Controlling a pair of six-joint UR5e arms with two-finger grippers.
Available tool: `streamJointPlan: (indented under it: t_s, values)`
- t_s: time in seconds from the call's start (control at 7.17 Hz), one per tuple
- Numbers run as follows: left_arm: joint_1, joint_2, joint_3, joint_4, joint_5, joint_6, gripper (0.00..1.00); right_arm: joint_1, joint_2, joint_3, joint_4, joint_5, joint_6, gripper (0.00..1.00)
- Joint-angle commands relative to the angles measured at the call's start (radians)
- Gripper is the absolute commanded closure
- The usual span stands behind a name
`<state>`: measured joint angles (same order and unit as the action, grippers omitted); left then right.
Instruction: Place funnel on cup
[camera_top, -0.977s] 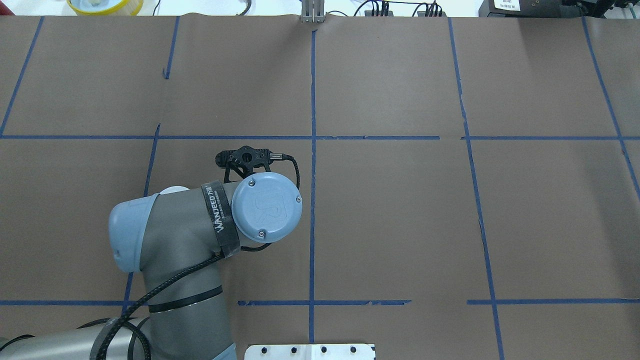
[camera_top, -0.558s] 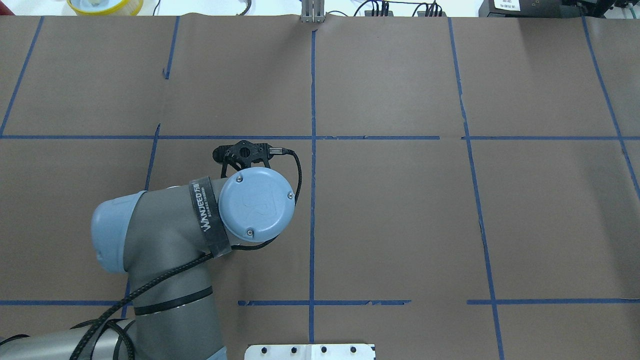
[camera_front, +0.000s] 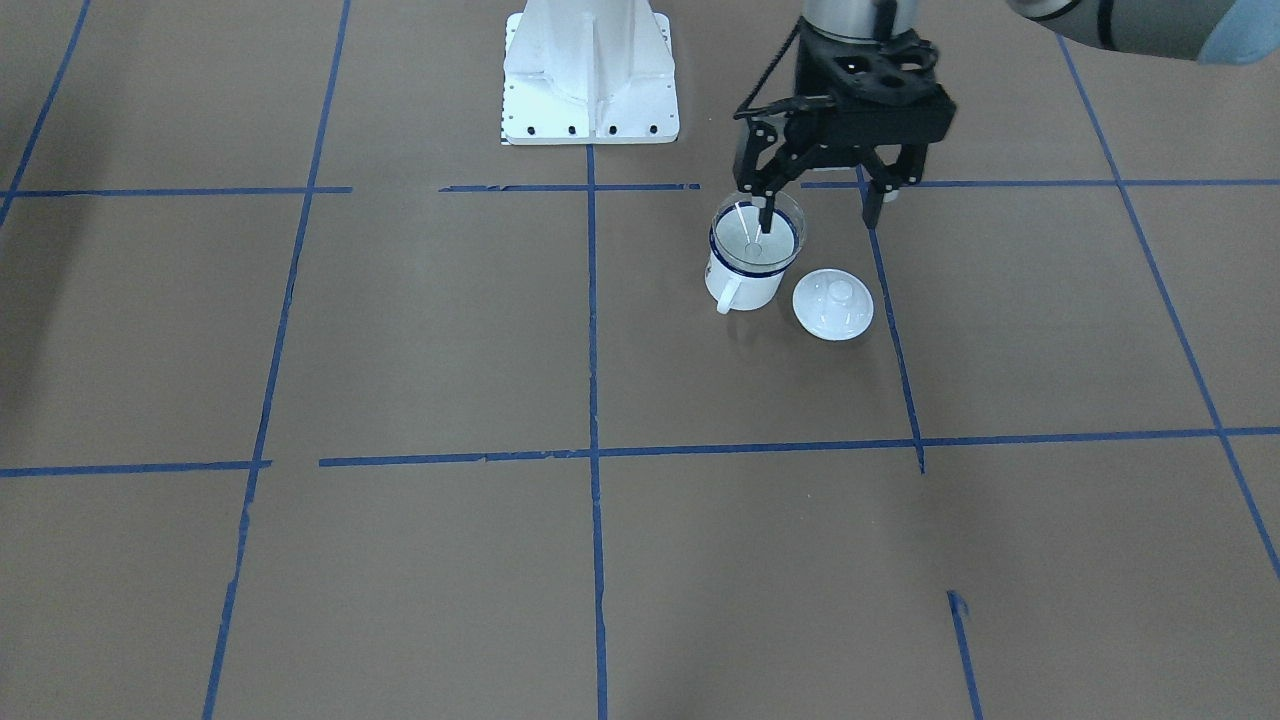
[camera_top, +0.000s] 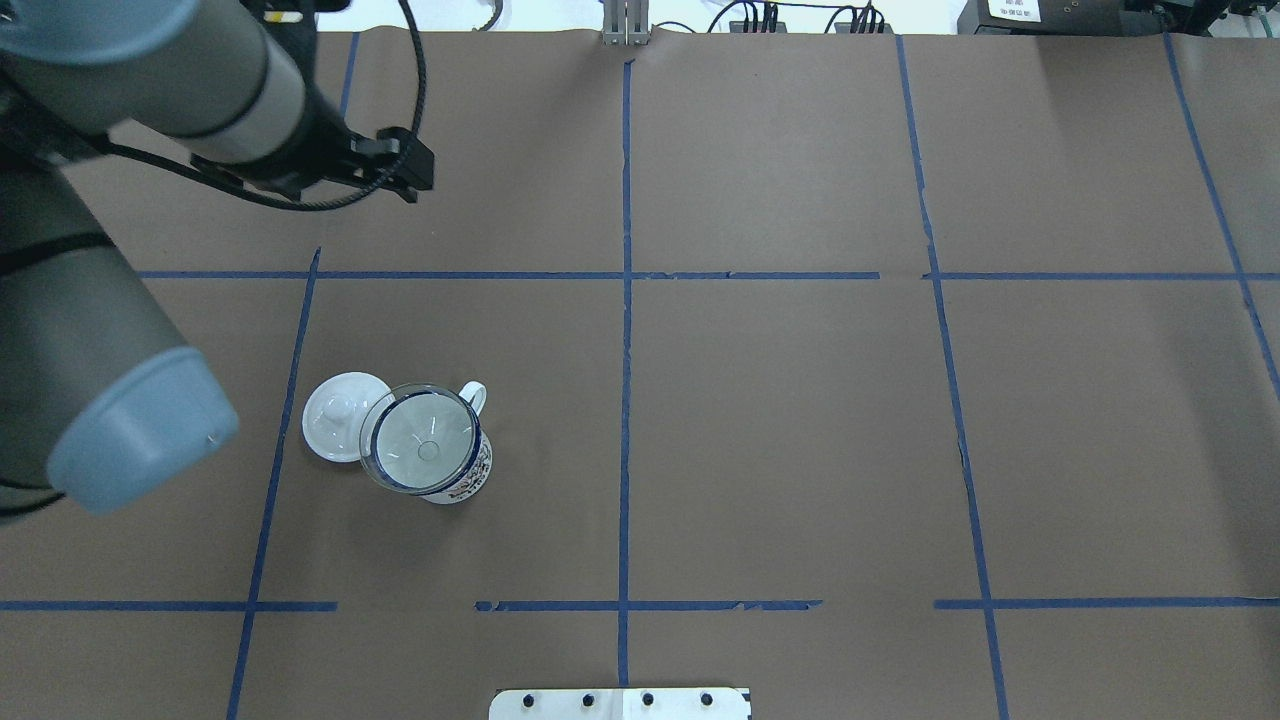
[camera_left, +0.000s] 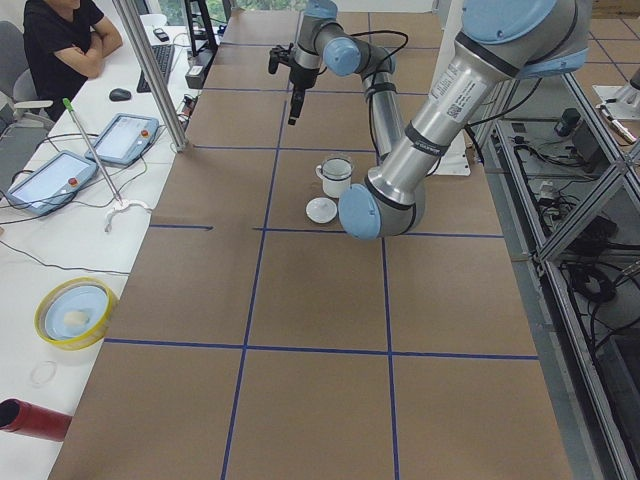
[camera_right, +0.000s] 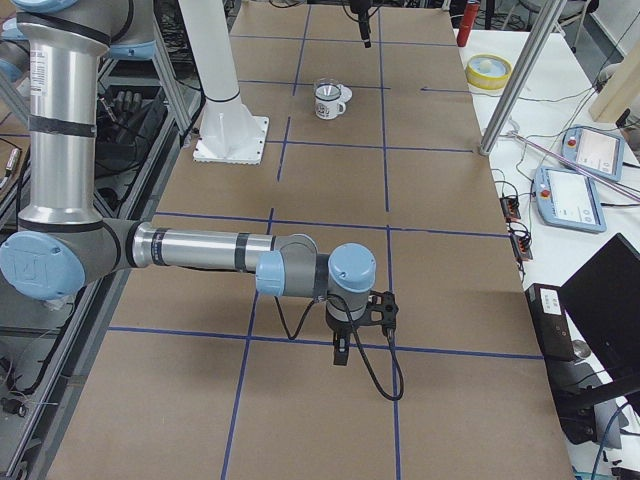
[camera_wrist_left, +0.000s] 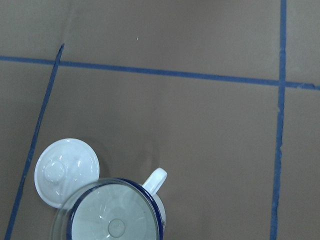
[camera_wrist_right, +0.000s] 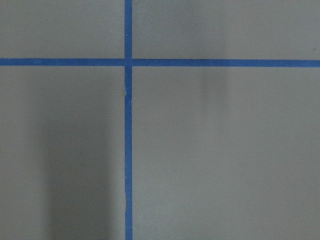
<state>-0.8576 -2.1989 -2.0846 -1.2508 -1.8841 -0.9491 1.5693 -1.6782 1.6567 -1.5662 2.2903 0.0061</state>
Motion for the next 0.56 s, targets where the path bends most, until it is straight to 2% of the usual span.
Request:
streamJointPlan:
  t_s: [0.0, 0.14, 0.28, 0.42]
  values:
    - [-0.229, 0.169, 0.143, -0.313, -0.209, 0.230, 0.00, 0.000, 0.000, 0.000, 0.000, 0.000, 0.000, 0.00]
    - [-0.341, 0.224, 0.267, -0.367, -0.357, 0.424, 0.00, 0.000, 0.000, 0.000, 0.000, 0.000, 0.000, 0.00]
    - [-0.427, 0.284, 0.325, -0.371, -0.438, 0.544, 0.00, 0.000, 0.000, 0.000, 0.000, 0.000, 0.000, 0.00]
    - [-0.467, 0.353, 0.333, -0.369, -0.437, 0.619, 0.00, 0.000, 0.000, 0.000, 0.000, 0.000, 0.000, 0.00]
